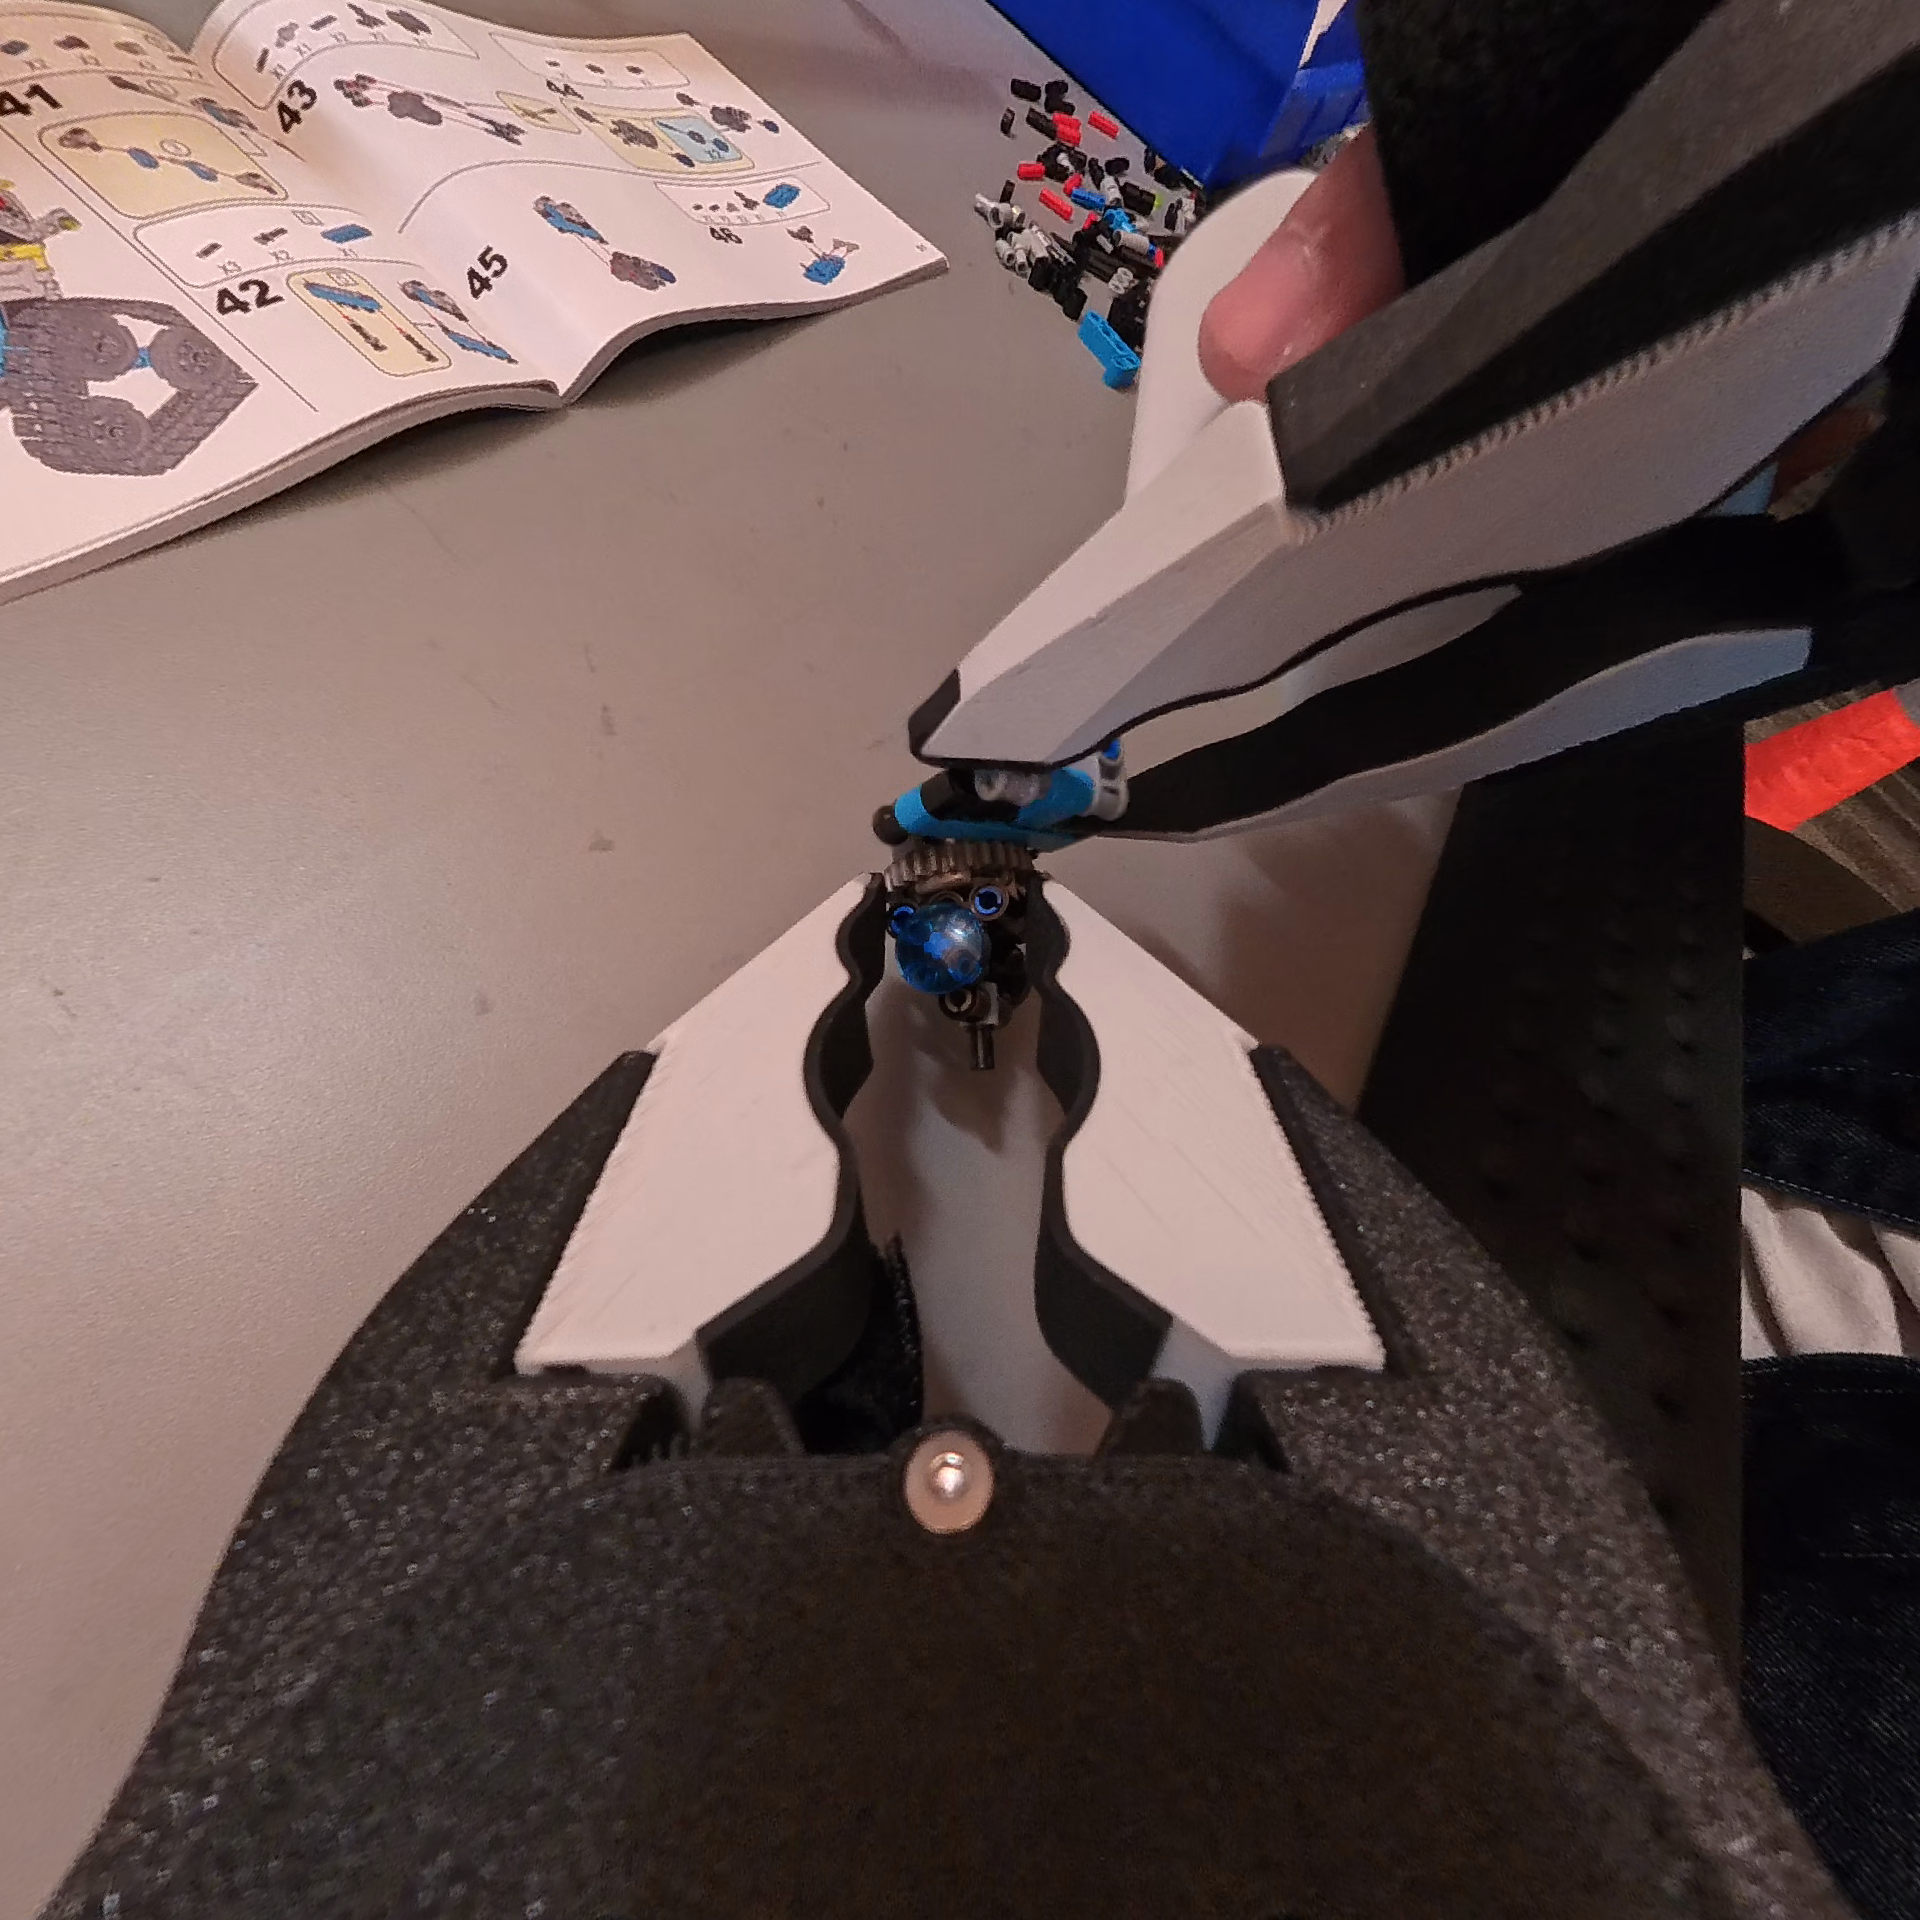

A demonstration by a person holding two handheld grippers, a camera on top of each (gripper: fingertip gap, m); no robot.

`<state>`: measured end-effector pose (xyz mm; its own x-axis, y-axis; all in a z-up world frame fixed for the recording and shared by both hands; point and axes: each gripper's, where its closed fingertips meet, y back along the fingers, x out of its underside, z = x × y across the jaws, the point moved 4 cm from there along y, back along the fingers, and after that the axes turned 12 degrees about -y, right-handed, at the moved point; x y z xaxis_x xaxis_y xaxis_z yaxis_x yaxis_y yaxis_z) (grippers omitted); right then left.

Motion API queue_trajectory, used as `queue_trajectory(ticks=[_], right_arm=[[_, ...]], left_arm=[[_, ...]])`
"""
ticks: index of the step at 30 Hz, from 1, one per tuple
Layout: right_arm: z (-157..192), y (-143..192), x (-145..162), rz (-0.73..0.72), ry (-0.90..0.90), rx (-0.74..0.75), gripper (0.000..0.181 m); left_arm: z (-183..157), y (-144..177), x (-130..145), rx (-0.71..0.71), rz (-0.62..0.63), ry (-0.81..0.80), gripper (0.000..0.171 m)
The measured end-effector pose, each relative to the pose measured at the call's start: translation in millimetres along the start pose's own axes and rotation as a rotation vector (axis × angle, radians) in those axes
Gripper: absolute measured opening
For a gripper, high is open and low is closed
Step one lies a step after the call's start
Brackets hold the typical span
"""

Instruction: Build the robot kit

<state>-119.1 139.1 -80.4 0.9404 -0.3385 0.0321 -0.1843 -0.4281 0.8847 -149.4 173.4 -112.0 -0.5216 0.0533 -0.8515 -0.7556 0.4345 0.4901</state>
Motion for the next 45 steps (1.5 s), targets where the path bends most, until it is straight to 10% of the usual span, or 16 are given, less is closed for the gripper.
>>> queue_trajectory(ticks=[17, 28, 35, 45], right_arm=[[-2.3, 0.5, 7.7, -0.245, -0.179, -0.023, 0.040], [-11.0, 4.6, 12.8, -0.468, -0.384, 0.069, 0.040], [13.1, -30.3, 15.0, -0.485, -0.544, 0.066, 0.040], [12.5, -41.1, 20.7, -0.610, -0.653, -0.026, 0.039]], left_arm=[[0.4, 4.2, -5.3, 0.011, -0.036, 0.006, 0.025], [16.2, 16.1, -11.8, 0.147, -0.209, 0.326, 0.024], [19.6, -5.4, 11.9, 0.070, 0.012, 0.341, 0.024], [24.3, -6.0, 13.8, 0.088, 0.010, 0.428, 0.026]])
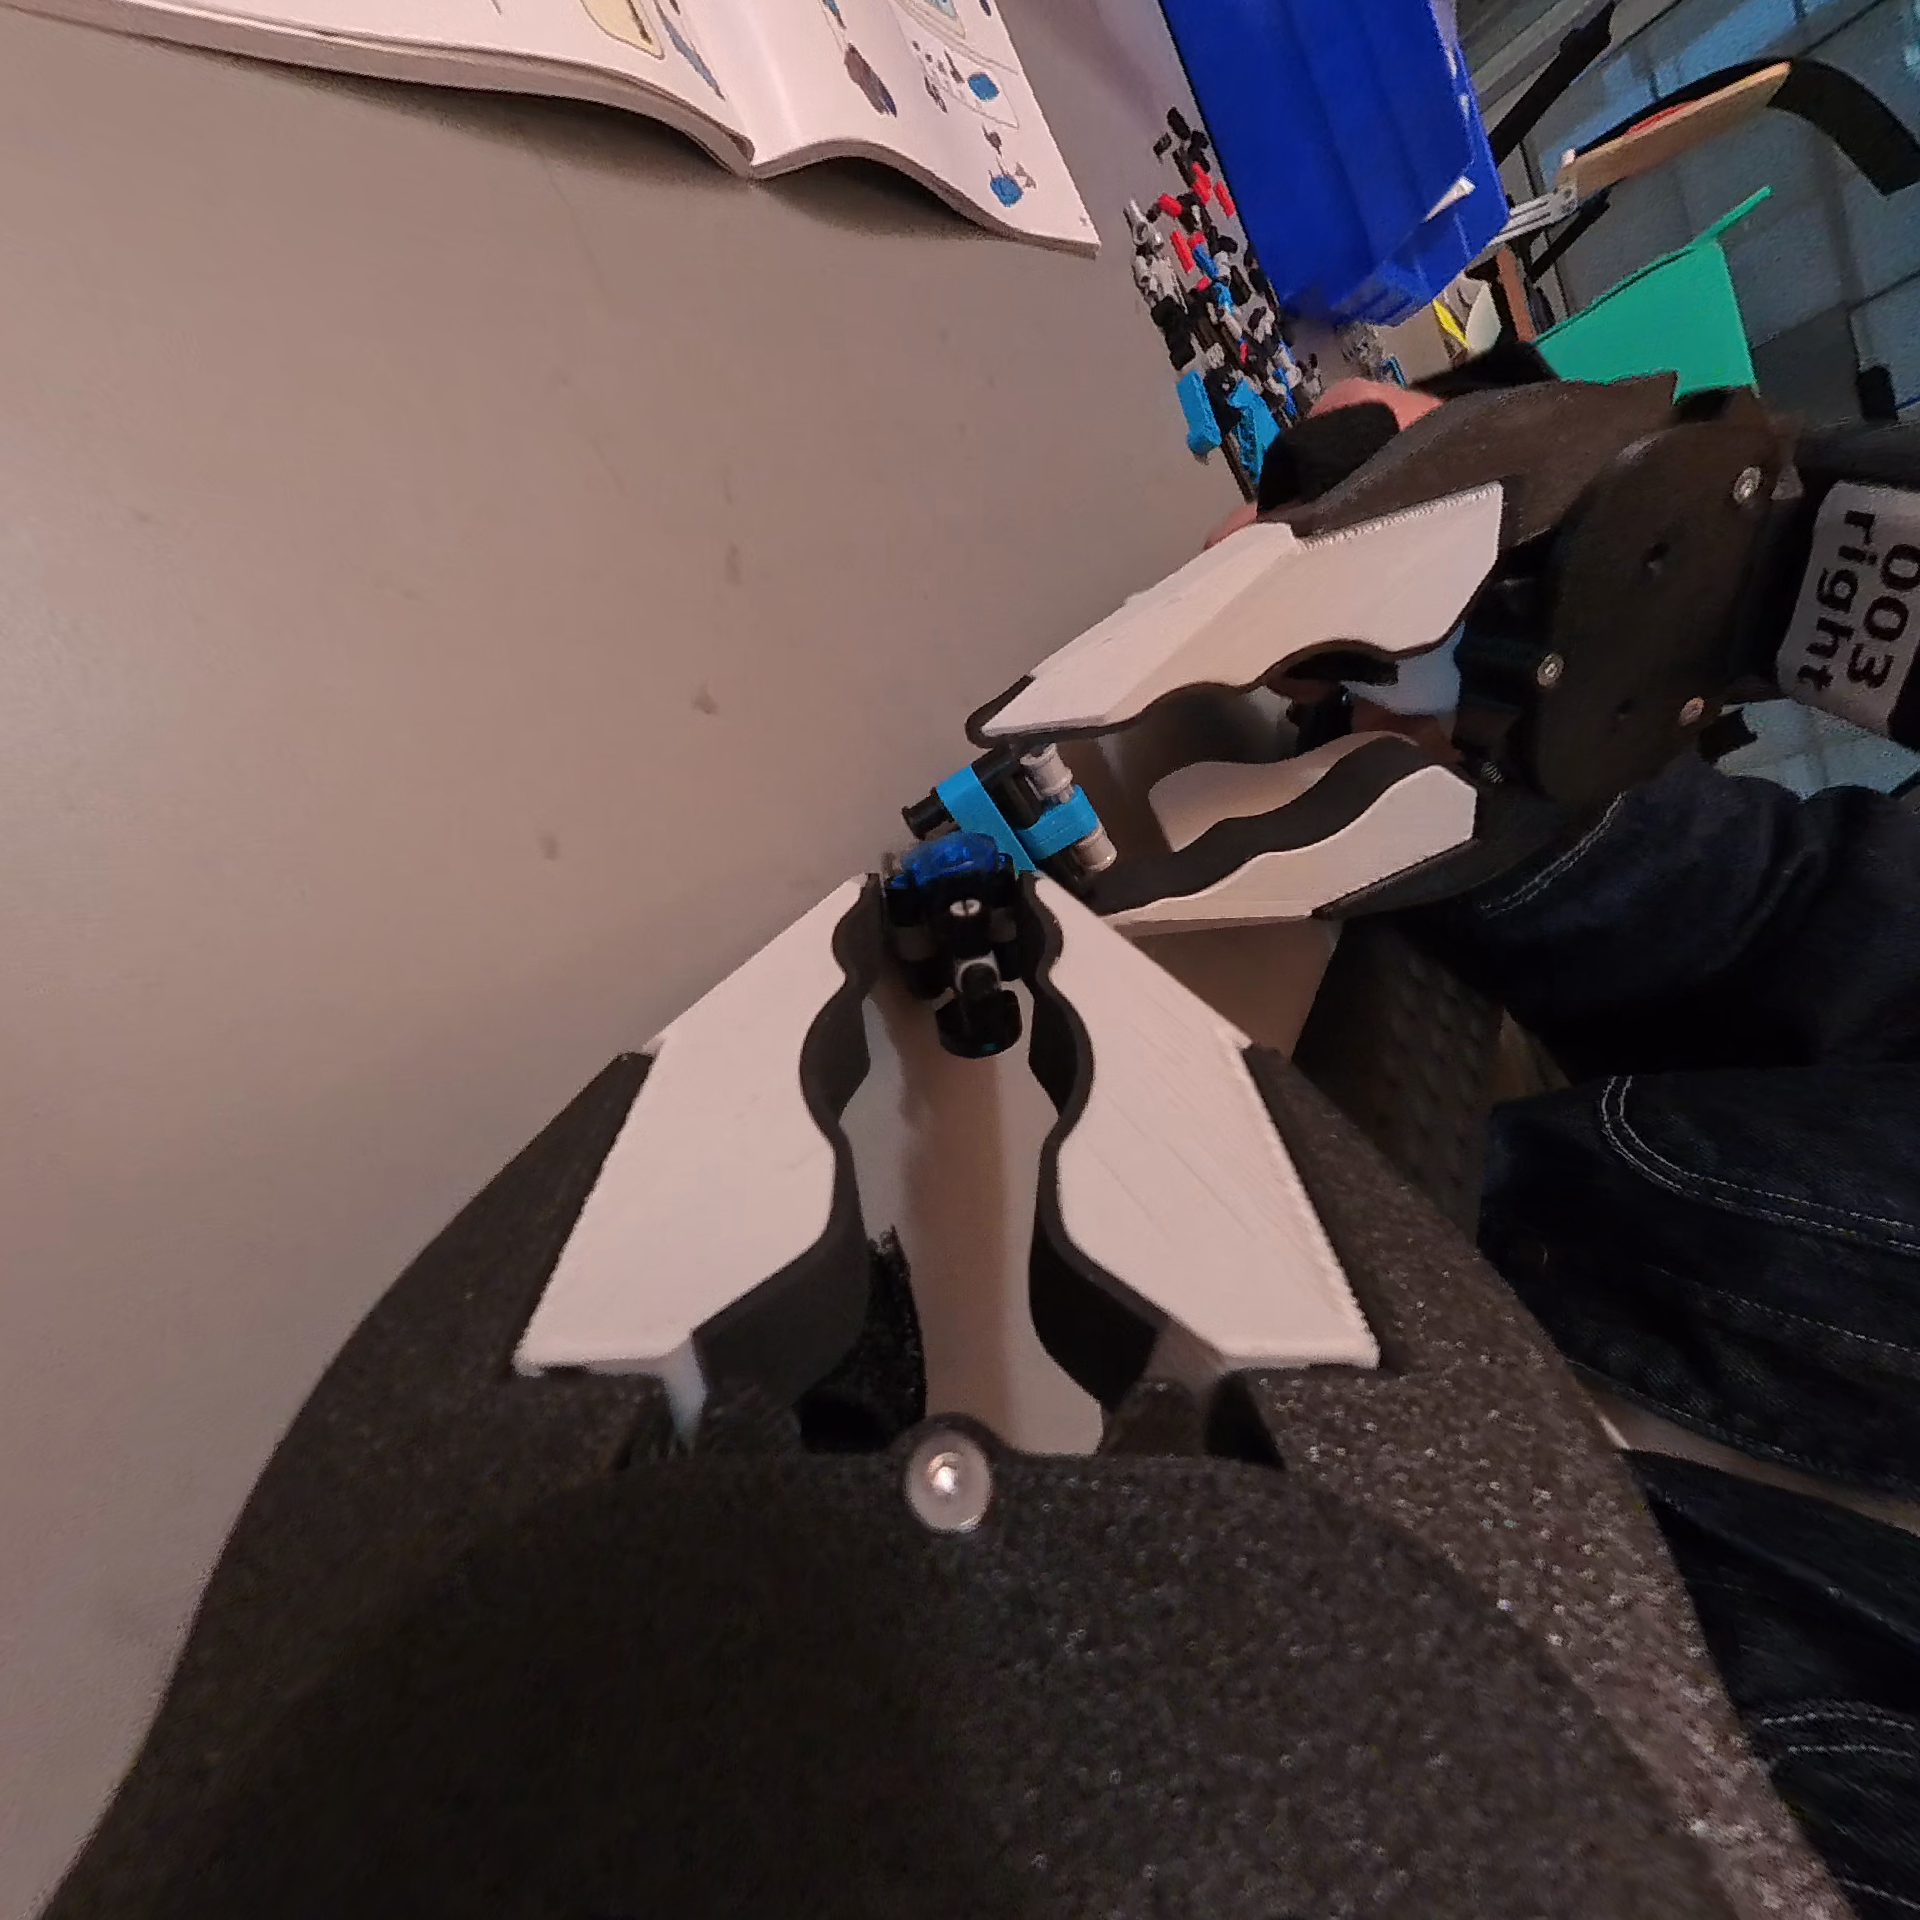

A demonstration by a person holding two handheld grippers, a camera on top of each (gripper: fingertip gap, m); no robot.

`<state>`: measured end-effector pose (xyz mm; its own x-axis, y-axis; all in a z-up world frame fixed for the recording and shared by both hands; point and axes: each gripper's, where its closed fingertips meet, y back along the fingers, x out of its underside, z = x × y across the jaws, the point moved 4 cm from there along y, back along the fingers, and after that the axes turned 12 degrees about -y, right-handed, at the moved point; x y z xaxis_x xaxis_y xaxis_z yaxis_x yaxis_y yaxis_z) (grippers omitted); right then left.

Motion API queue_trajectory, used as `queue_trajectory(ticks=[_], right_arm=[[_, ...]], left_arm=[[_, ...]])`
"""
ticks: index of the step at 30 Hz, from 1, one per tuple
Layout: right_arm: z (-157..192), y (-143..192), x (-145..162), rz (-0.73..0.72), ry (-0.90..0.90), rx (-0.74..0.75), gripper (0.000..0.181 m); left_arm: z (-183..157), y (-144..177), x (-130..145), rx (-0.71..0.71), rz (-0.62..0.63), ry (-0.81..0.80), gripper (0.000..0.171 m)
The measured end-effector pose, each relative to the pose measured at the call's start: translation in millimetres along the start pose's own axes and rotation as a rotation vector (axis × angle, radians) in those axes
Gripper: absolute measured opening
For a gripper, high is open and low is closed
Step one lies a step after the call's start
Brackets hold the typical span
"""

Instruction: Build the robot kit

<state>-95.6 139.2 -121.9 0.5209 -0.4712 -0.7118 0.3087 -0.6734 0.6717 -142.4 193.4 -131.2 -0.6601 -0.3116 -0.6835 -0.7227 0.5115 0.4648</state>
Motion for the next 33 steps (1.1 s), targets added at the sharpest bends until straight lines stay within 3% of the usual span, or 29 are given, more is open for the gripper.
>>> queue_trajectory(ticks=[5, 8, 11, 15, 21, 24, 27, 30, 33], right_arm=[[3.5, -6.8, 6.2, 0.049, -0.045, 0.084, 0.033], [3.6, -5.6, 4.8, 0.040, 0.050, 0.170, 0.028], [0.5, -6.2, 6.8, 0.020, -0.089, 0.100, 0.030], [5.0, -2.9, 7.8, -0.002, -0.099, 0.061, 0.038], [9.1, 5.7, 11.0, -0.046, -0.303, -0.171, 0.057], [2.6, 5.5, 8.6, -0.073, -0.368, -0.174, 0.058], [-4.2, 16.5, 4.9, -0.104, -0.360, -0.146, 0.061], [-15.3, 47.9, -7.7, -0.268, -0.505, -0.251, 0.057], [-11.7, 77.2, -36.3, -0.500, -0.837, -0.669, 0.084]], left_arm=[[3.2, 1.7, -0.7, -0.002, -0.008, 0.058, 0.025], [3.6, 1.9, -0.7, 0.015, -0.016, 0.086, 0.025], [2.6, 1.7, -0.2, -0.008, -0.026, 0.074, 0.026], [3.5, 2.0, 0.1, -0.003, -0.033, 0.099, 0.026], [3.9, 3.0, -0.9, 0.010, -0.035, 0.122, 0.026], [5.1, 4.3, -2.1, 0.007, -0.041, 0.136, 0.026], [-0.7, 13.1, -17.0, 0.077, -0.166, 0.142, 0.025], [-27.8, 37.9, -44.1, 0.336, -0.431, 0.116, 0.025], [-52.0, 57.7, -58.8, 0.458, -0.569, -0.001, 0.025]])
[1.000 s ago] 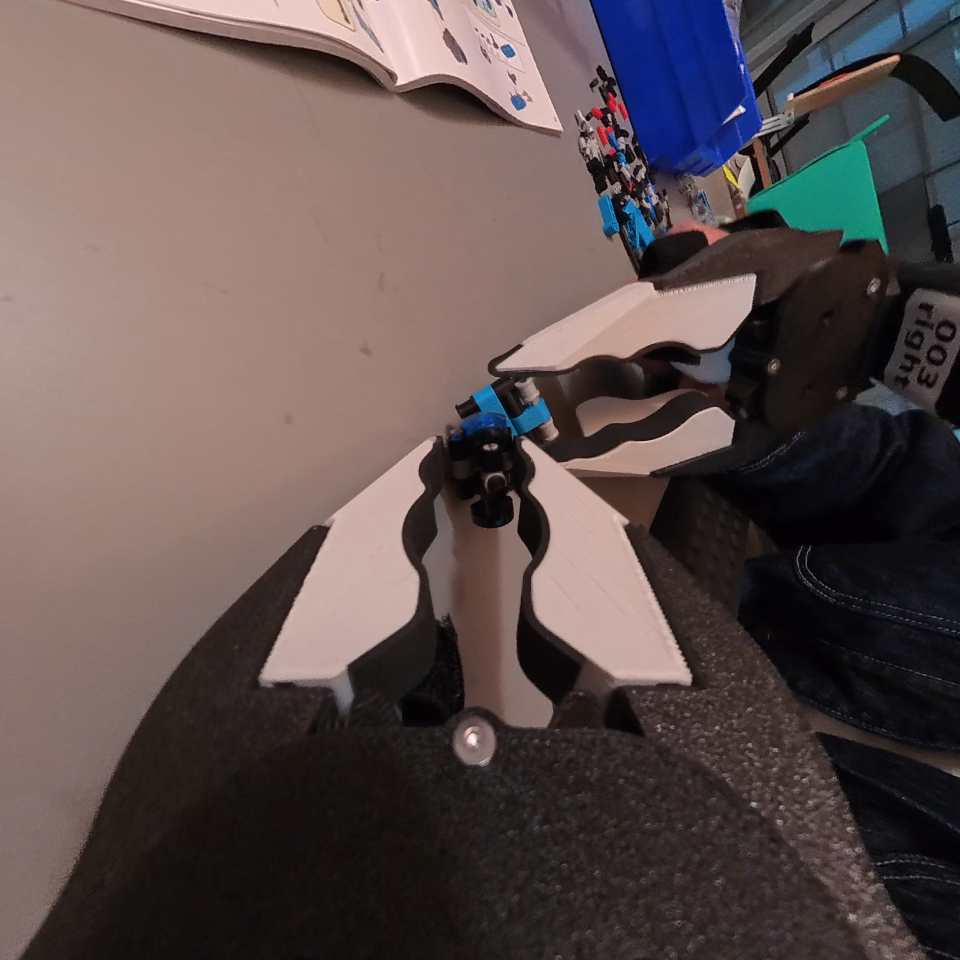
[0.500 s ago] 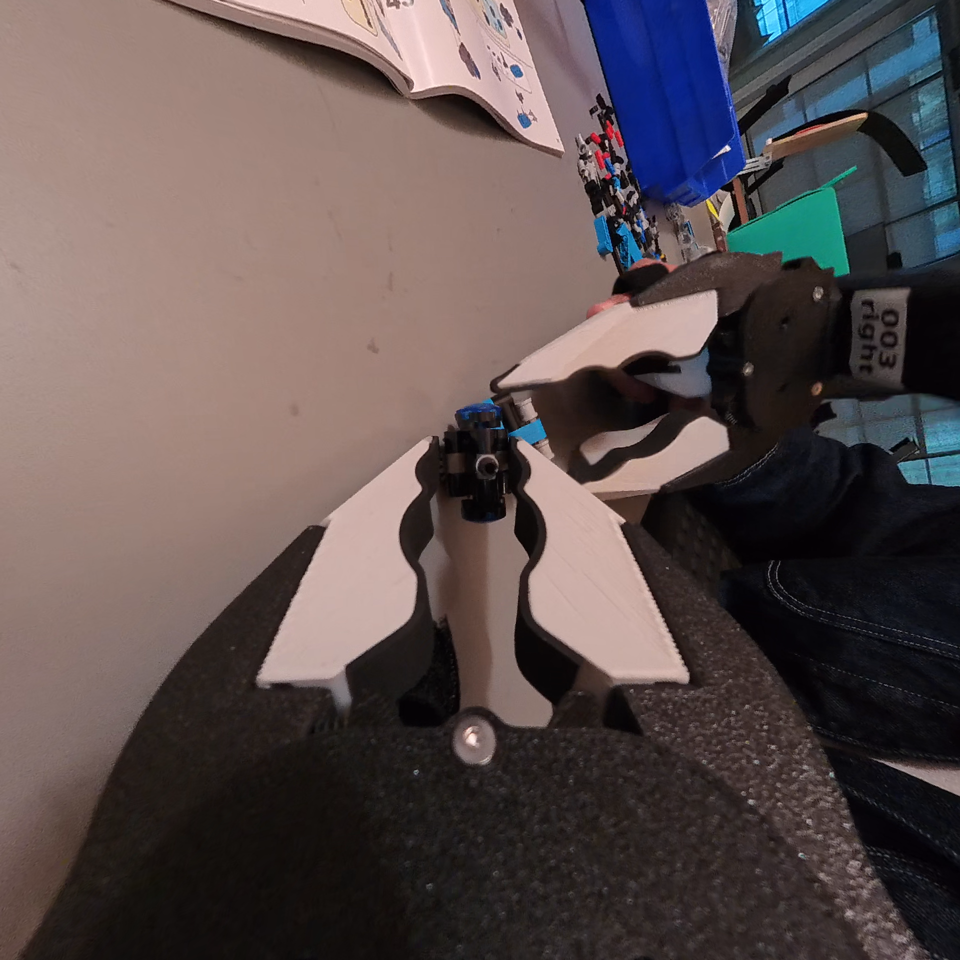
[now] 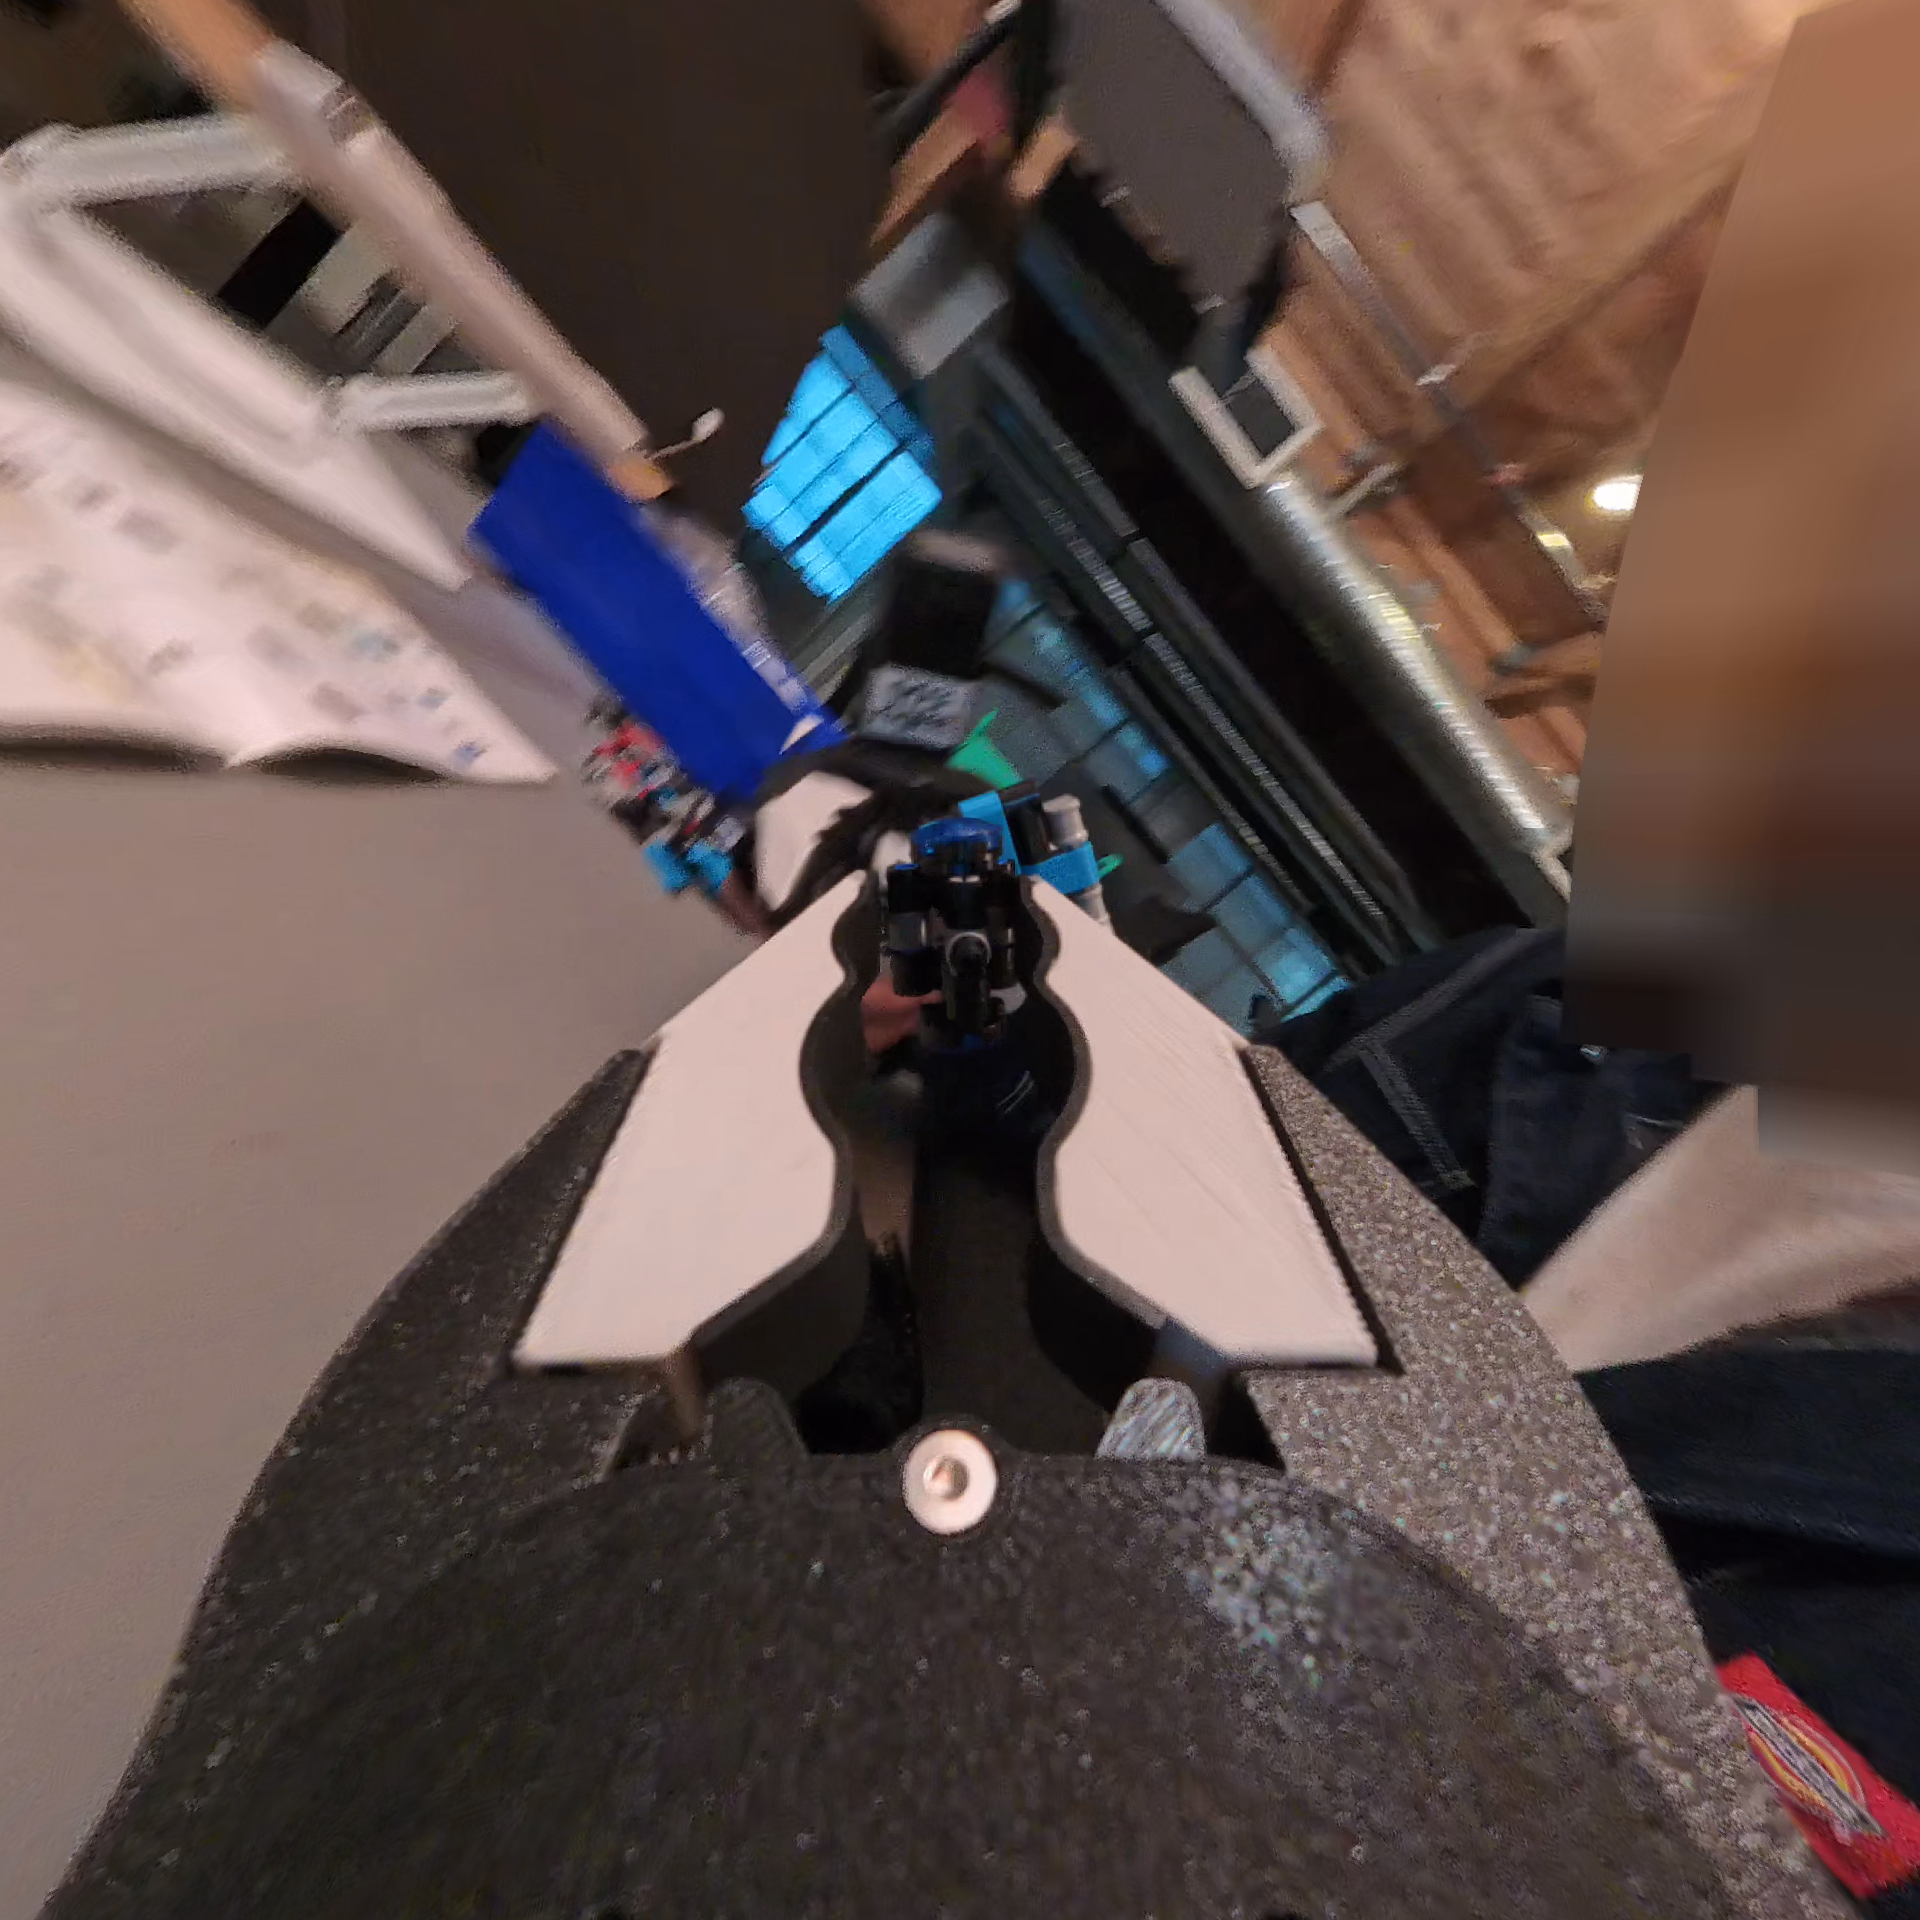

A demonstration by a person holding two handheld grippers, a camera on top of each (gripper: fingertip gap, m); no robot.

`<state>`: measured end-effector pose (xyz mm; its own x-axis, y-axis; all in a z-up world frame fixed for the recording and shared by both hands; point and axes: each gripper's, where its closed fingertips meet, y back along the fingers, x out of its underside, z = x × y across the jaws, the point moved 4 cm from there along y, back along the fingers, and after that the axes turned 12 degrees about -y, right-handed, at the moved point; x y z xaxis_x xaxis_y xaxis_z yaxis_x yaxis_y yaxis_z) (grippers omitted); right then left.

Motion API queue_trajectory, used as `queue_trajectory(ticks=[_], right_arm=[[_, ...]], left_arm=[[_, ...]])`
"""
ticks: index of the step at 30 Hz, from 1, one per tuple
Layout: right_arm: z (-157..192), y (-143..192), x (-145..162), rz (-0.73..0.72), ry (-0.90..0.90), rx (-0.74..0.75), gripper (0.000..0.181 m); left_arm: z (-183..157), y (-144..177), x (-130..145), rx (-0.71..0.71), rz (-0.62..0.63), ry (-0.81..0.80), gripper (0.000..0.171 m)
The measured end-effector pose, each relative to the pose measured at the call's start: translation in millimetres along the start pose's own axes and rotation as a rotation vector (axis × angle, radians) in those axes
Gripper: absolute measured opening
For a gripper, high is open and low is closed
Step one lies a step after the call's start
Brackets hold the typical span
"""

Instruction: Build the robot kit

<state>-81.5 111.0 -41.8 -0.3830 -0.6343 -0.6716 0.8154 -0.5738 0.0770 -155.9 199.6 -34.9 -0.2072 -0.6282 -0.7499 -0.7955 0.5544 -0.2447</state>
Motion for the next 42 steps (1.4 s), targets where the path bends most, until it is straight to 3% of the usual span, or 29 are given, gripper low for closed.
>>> queue_trajectory(ticks=[2, 5, 7, 10, 12, 19, 21, 25, 29, 31, 42], right_arm=[[13.7, -13.7, -7.9, -0.053, -0.112, -0.091, 0.086], [38.5, -30.1, -19.4, -0.130, -0.128, -0.126, 0.088], [34.1, -34.4, -20.7, -0.179, -0.146, -0.038, 0.083], [17.4, -37.1, -9.4, -0.154, -0.079, 0.112, 0.067], [14.1, -36.9, -6.3, -0.130, -0.016, 0.135, 0.063], [-0.4, -20.6, 0.5, -0.034, 0.316, 0.295, 0.072], [-0.9, -21.4, 1.7, -0.048, 0.244, 0.234, 0.072], [6.0, -22.2, -6.3, -0.158, -0.160, -0.089, 0.092], [8.1, -18.8, -12.0, -0.224, -0.475, -0.351, 0.081], [9.1, -18.9, -10.9, -0.218, -0.475, -0.364, 0.066], [0.0, -16.4, -9.4, -0.231, -0.462, -0.306, 0.039]], left_arm=[[-18.5, -1.5, -13.2, 0.093, -0.090, -0.074, 0.026], [-26.8, -4.6, -17.2, 0.093, -0.119, -0.162, 0.025], [-21.3, -7.7, -9.5, 0.059, -0.083, -0.150, 0.025], [-11.9, -9.8, 0.1, 0.030, -0.042, -0.112, 0.025], [-10.2, -12.6, 0.9, 0.044, -0.041, -0.078, 0.025], [-14.1, -13.8, -3.5, 0.119, -0.088, -0.010, 0.025], [-17.2, -12.9, -5.8, 0.127, -0.100, -0.033, 0.025], [-26.3, -14.8, -5.7, 0.093, -0.078, -0.178, 0.025], [-31.4, -20.5, 1.6, 0.018, -0.008, -0.351, 0.025], [-32.8, -22.6, 4.1, 0.001, 0.017, -0.399, 0.026], [-33.8, -26.5, 11.8, -0.009, 0.068, -0.439, 0.026]])
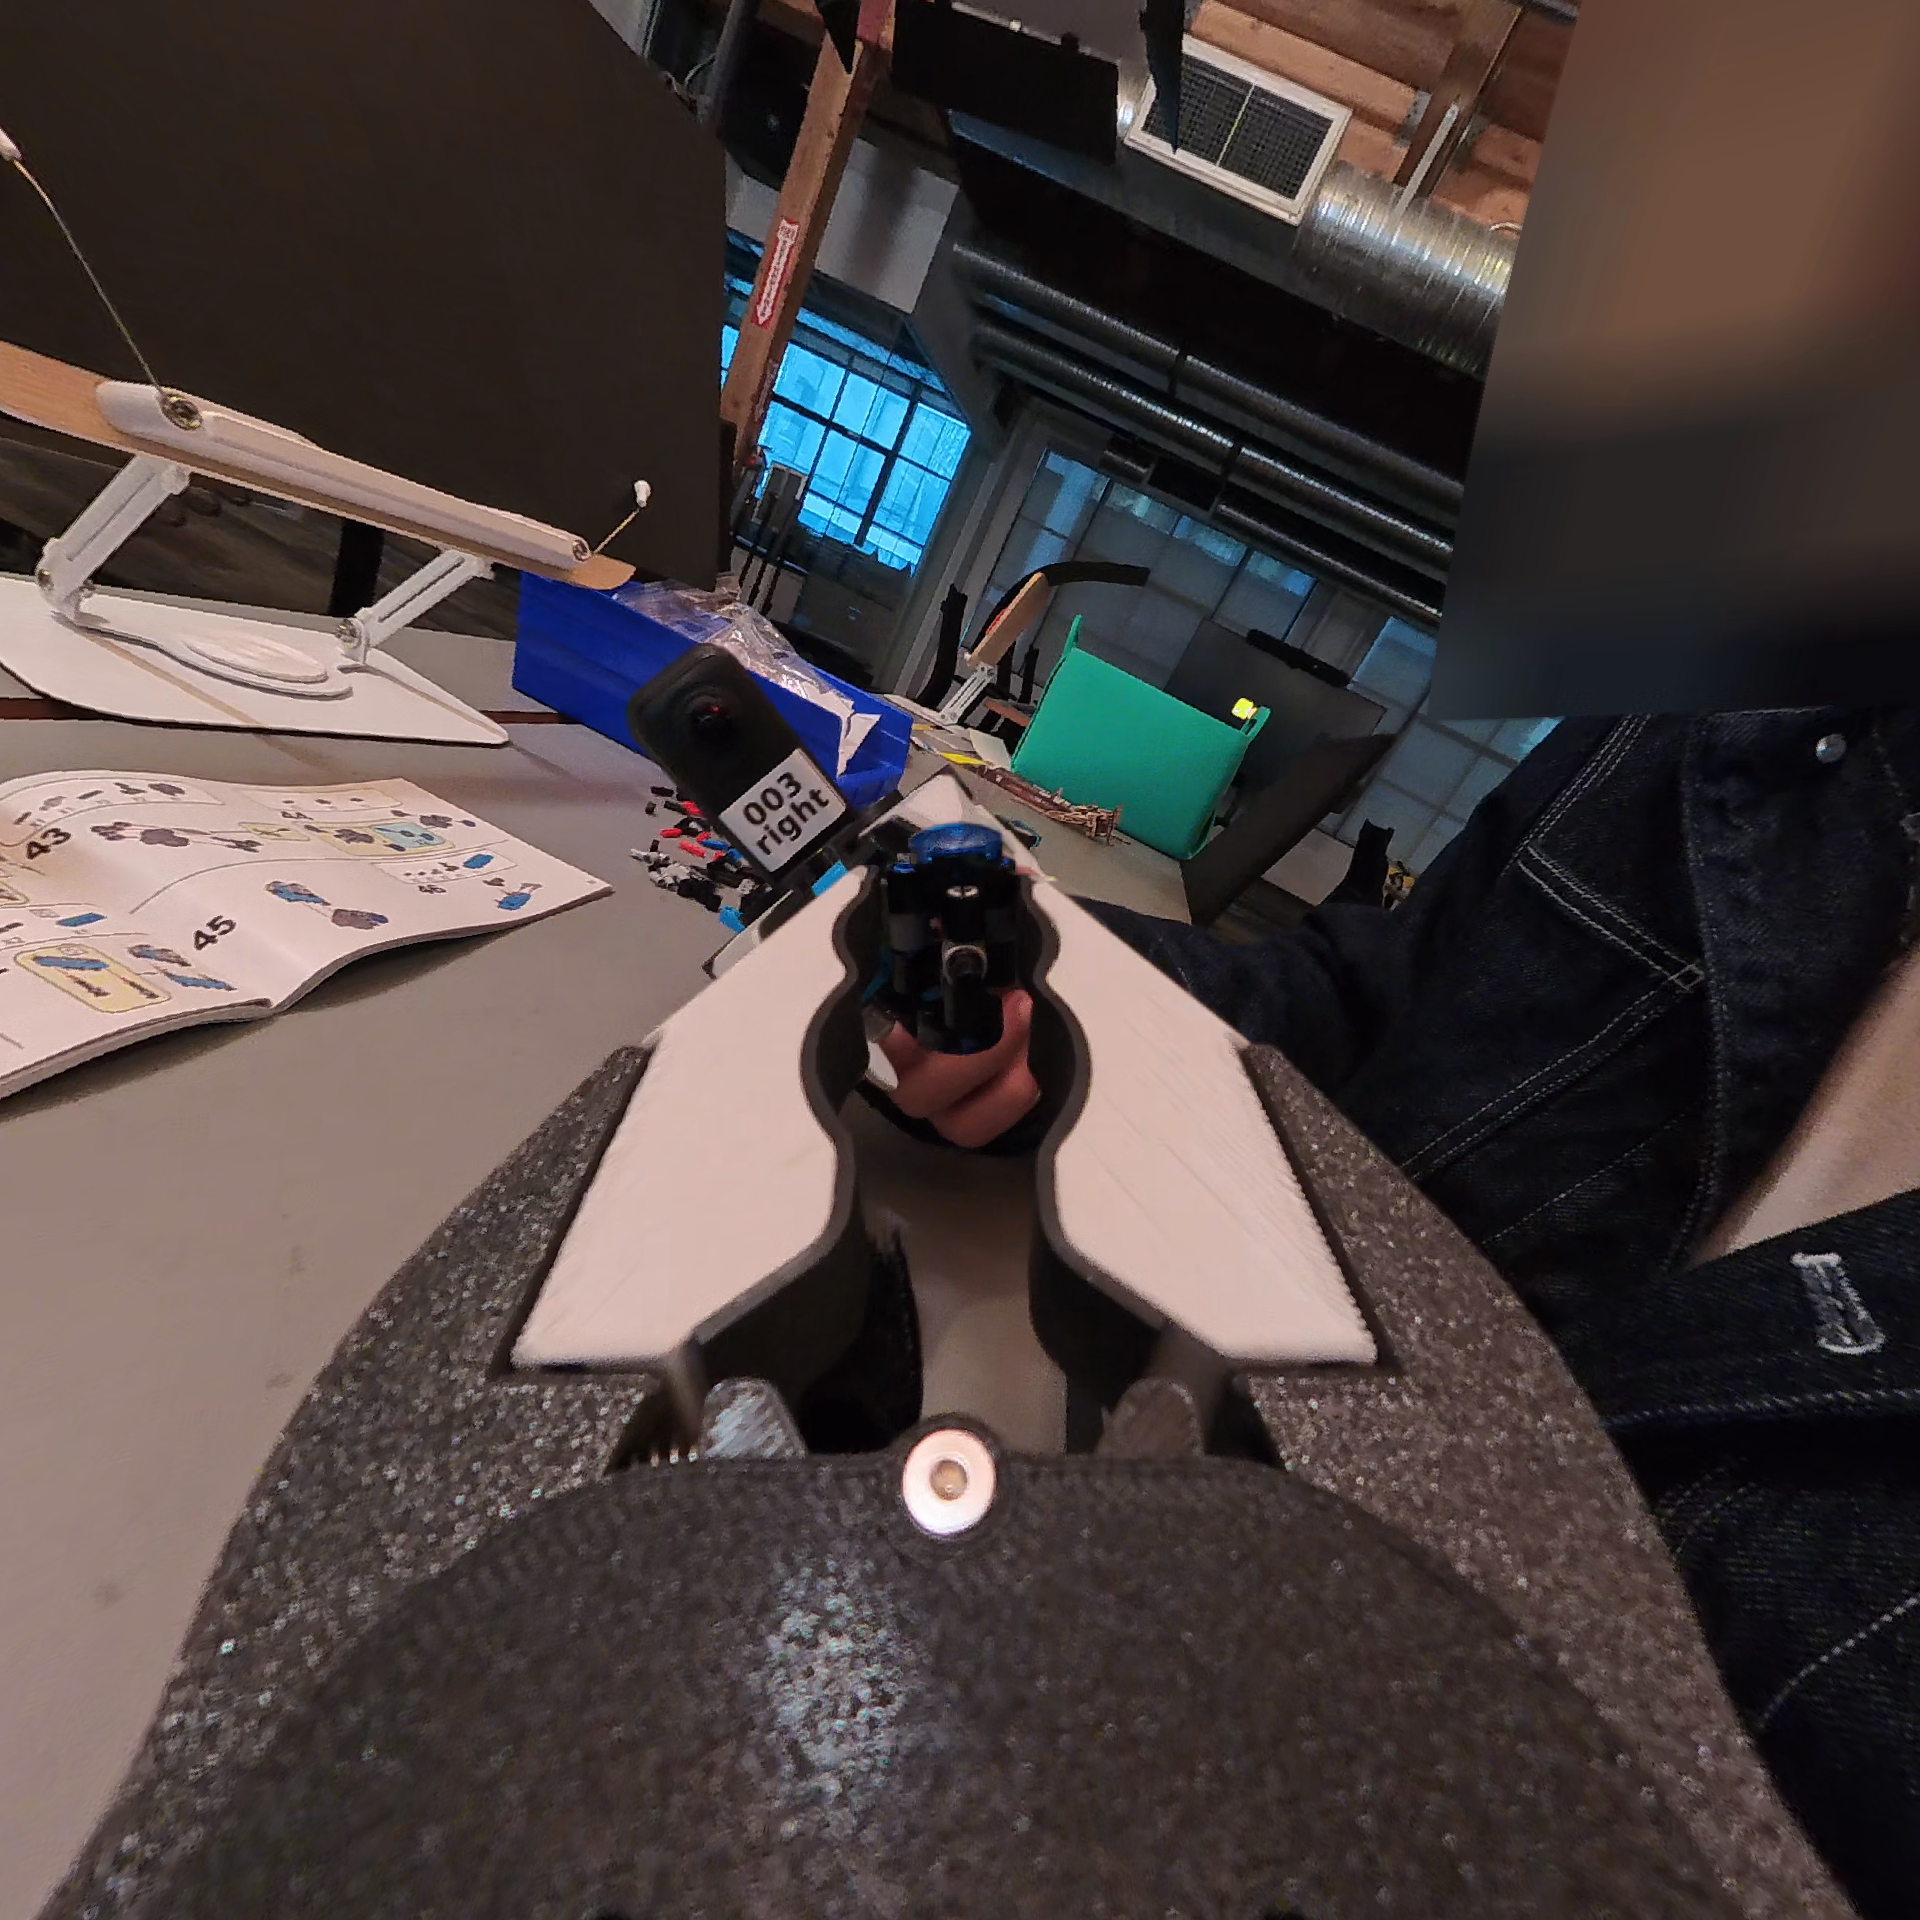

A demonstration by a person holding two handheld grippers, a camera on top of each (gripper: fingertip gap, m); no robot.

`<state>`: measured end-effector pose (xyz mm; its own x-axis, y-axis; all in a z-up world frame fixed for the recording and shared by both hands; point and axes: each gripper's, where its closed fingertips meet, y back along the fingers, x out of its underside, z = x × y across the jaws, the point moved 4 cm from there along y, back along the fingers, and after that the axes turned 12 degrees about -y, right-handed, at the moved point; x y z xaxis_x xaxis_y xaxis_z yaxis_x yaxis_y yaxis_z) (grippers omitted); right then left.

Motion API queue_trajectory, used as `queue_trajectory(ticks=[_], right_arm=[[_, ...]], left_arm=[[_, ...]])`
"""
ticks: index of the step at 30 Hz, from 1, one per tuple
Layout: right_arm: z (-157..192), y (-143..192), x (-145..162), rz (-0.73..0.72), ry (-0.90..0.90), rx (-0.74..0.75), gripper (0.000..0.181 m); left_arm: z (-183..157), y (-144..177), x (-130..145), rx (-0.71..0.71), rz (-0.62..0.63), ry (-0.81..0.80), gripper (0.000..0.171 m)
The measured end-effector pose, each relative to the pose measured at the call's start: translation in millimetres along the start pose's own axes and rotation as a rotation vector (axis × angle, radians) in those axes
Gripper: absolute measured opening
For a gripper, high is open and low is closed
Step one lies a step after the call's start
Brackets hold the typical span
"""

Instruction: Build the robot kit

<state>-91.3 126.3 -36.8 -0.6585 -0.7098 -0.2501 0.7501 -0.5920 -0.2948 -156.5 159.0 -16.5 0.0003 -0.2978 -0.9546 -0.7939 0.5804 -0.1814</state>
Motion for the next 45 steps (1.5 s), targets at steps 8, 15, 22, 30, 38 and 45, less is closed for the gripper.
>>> queue_trajectory(ticks=[8, 15, 22, 30, 38, 45], right_arm=[[-3.3, 2.3, -0.6, -0.003, 0.053, 0.046, 0.038], [5.3, 2.5, -1.2, 0.007, 0.258, 0.110, 0.030], [0.2, 3.4, 0.1, 0.048, 0.185, 0.120, 0.051], [-2.7, 1.2, 3.7, 0.061, 0.109, 0.082, 0.034], [-0.8, 3.7, 5.0, 0.095, 0.280, 0.165, 0.031], [7.0, 13.0, 12.3, 0.301, 1.385, 0.531, 0.032]], left_arm=[[1.7, 0.4, 4.4, -0.019, 0.035, -0.001, 0.025], [2.3, 0.8, 5.4, 0.015, 0.025, 0.065, 0.025], [5.7, 6.2, -0.8, -0.023, 0.001, 0.030, 0.025], [6.3, 6.6, 1.6, -0.041, 0.021, 0.006, 0.025], [4.1, 4.8, 4.5, -0.026, 0.031, 0.006, 0.025], [11.4, 2.4, 26.5, 0.104, 0.079, 0.404, 0.023]])
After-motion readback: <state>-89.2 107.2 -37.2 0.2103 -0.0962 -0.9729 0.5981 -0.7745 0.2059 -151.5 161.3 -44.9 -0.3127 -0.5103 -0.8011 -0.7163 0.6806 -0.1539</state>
